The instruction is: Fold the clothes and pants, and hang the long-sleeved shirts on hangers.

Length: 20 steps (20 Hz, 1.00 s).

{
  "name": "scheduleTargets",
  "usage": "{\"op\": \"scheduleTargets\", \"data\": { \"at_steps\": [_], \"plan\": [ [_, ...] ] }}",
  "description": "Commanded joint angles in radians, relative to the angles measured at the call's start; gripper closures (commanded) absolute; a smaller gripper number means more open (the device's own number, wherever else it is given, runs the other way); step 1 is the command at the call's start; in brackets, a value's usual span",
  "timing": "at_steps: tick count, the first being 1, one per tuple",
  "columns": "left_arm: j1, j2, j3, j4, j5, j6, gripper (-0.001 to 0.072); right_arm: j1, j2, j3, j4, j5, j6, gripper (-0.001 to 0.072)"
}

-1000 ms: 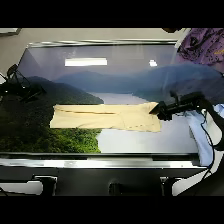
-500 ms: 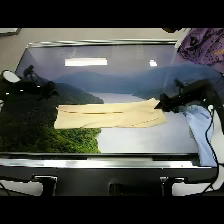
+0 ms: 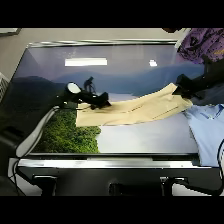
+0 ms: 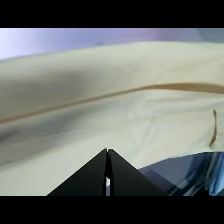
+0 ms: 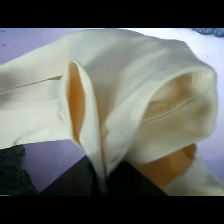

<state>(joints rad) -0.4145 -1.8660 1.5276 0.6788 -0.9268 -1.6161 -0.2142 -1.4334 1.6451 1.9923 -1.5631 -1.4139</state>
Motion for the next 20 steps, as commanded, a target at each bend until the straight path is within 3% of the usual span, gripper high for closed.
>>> {"op": "scheduleTargets", "data": {
  "at_steps": [1,4,6,9,12,15,20],
  "plan": [
    [-0.186,-0.102,0.072,-0.179,0.121,0.0,0.0694,0.001,0.012,0.084,-0.026,-0.079,0.066,0.068],
    [-0.291,-0.213,0.211,-0.235,0.135,-0.014,0.0694,0.001,0.013,0.095,-0.024,-0.098,0.069,0.068],
    [-0.341,-0.286,0.296,-0.235,0.142,-0.08,0.0694,0.001,0.013,0.095,-0.023,-0.1,0.069,0.068],
    [-0.381,-0.343,0.332,-0.235,0.202,-0.174,0.0694,0.001,0.013,0.095,-0.023,-0.101,0.069,0.068],
    [-0.387,-0.348,0.333,-0.235,0.225,-0.187,0.0694,0.001,0.013,0.095,-0.022,-0.105,0.069,0.068],
    [-0.336,-0.316,0.333,-0.198,0.117,-0.146,0.0696,0.001,0.012,0.095,-0.023,-0.103,0.068,0.068],
    [-0.139,-0.138,0.332,0.23,-0.206,-0.204,0.0696,0.059,0.012,0.095,0.01,-0.024,0.093,0.0681]
  ]
}}
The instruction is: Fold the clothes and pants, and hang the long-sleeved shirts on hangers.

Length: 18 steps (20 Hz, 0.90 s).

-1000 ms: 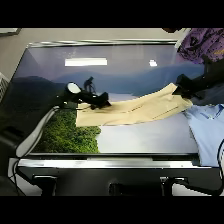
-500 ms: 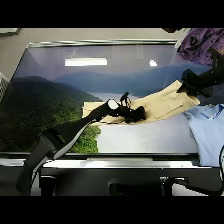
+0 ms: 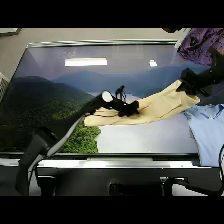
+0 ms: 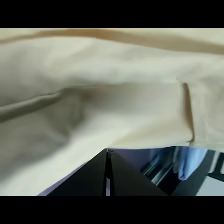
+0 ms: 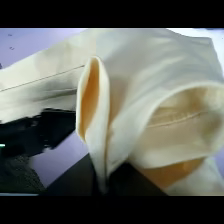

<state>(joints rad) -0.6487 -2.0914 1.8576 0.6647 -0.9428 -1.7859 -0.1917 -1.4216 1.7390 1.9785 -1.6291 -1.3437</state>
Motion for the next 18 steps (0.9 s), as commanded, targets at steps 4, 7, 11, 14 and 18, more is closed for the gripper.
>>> {"op": "scheduleTargets", "data": {
  "at_steps": [4,7,11,14,18],
  "plan": [
    [0.296,0.292,0.003,0.592,-0.425,-0.039,0.0694,0.233,0.0,0.001,0.025,0.145,0.152,0.0681],
    [0.446,0.413,0.003,0.684,-0.519,-0.02,0.0693,0.407,-0.01,0.001,0.01,0.281,0.27,0.0681],
    [0.595,0.5,0.003,0.683,-0.558,-0.018,0.0692,0.587,-0.074,0.001,-0.005,0.405,0.383,0.0681],
    [0.649,0.517,0.003,0.683,-0.56,-0.017,0.0692,0.677,-0.143,0.001,0.003,0.473,0.431,0.0681],
    [0.661,0.516,0.002,0.683,-0.56,-0.017,0.0692,0.733,-0.226,0.001,0.049,0.555,0.444,0.0681]
  ]
}}
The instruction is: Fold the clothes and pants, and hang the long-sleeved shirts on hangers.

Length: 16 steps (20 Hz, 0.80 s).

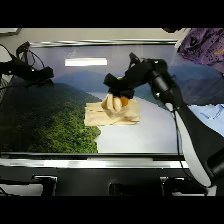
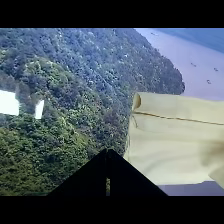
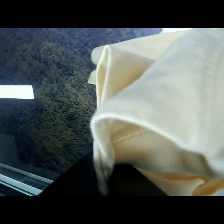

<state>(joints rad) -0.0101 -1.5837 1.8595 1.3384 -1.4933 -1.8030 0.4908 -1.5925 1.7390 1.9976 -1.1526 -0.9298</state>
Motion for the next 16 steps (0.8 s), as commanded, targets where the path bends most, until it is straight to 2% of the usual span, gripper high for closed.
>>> {"op": "scheduleTargets", "data": {
  "at_steps": [1,9,13,16],
  "plan": [
    [0.023,0.008,0.0,0.009,-0.01,0.0,0.0692,0.058,-0.074,0.001,0.054,0.083,0.029,0.0681],
    [0.023,0.006,0.0,0.009,-0.009,0.0,0.0692,0.068,-0.122,0.003,0.124,0.034,-0.026,0.0681],
    [0.023,-0.002,0.0,0.009,-0.002,0.0,0.0692,0.069,-0.17,0.003,0.124,0.079,-0.034,0.068],
    [0.023,-0.008,0.0,0.009,-0.001,0.0,0.0692,0.069,-0.232,0.003,0.207,0.112,-0.081,0.068]
  ]
}}
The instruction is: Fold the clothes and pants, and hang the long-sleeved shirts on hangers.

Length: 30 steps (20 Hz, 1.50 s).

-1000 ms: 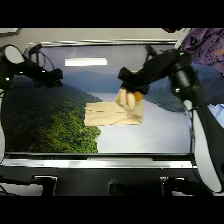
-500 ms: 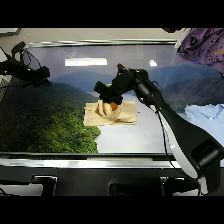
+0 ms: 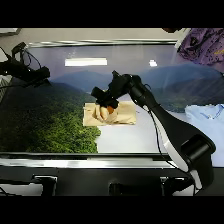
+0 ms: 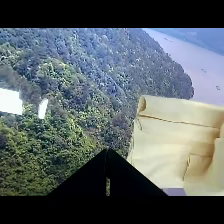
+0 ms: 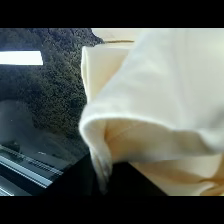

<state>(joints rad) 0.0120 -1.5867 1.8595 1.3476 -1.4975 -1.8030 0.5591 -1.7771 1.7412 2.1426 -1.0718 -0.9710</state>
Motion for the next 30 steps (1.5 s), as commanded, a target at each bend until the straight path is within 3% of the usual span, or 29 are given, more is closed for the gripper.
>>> {"op": "scheduleTargets", "data": {
  "at_steps": [1,2,3,5,6,9,13,16,18,23,27,30],
  "plan": [
    [0.001,-0.008,0.0,0.0,0.003,0.0,0.0692,0.001,-0.064,0.001,0.089,0.044,-0.053,0.0679],
    [0.001,-0.011,0.0,0.0,0.003,0.0,0.0692,0.001,-0.077,0.001,0.109,0.057,-0.068,0.0677],
    [0.001,-0.013,0.0,0.0,0.003,0.0,0.0692,0.001,-0.086,0.001,0.128,0.071,-0.082,0.0611],
    [0.001,-0.015,0.0,0.0,0.005,0.0,0.0692,0.001,-0.085,0.001,0.17,0.102,-0.11,0.0404],
    [0.001,-0.015,0.0,0.0,0.006,-0.001,0.0692,0.001,-0.081,0.007,0.199,0.104,-0.145,0.0338],
    [0.001,-0.015,0.0,0.0,0.007,-0.001,0.0692,-0.017,-0.045,0.088,0.202,0.04,-0.197,0.0287],
    [0.001,-0.015,0.0,0.0,0.008,-0.001,0.0692,-0.191,0.053,0.202,0.142,-0.134,-0.274,0.0287],
    [0.001,-0.015,0.0,0.0,0.008,0.0,0.0692,-0.402,0.11,0.204,0.003,-0.342,-0.425,0.0283],
    [0.001,-0.015,0.0,0.0,0.008,0.0,0.0691,-0.538,0.109,0.179,-0.012,-0.427,-0.539,0.0251],
    [0.012,-0.015,0.0,0.0,0.008,0.0,0.0691,-0.743,0.094,-0.11,0.17,-0.337,-0.733,0.0236],
    [0.02,-0.015,0.0,0.0,0.008,0.0,0.0691,-0.712,0.014,-0.326,0.254,-0.279,-0.865,0.0238],
    [0.019,-0.015,0.0,0.0,0.008,0.0,0.0692,-0.656,-0.048,-0.372,0.295,-0.245,-0.904,0.0241]
  ]
}}
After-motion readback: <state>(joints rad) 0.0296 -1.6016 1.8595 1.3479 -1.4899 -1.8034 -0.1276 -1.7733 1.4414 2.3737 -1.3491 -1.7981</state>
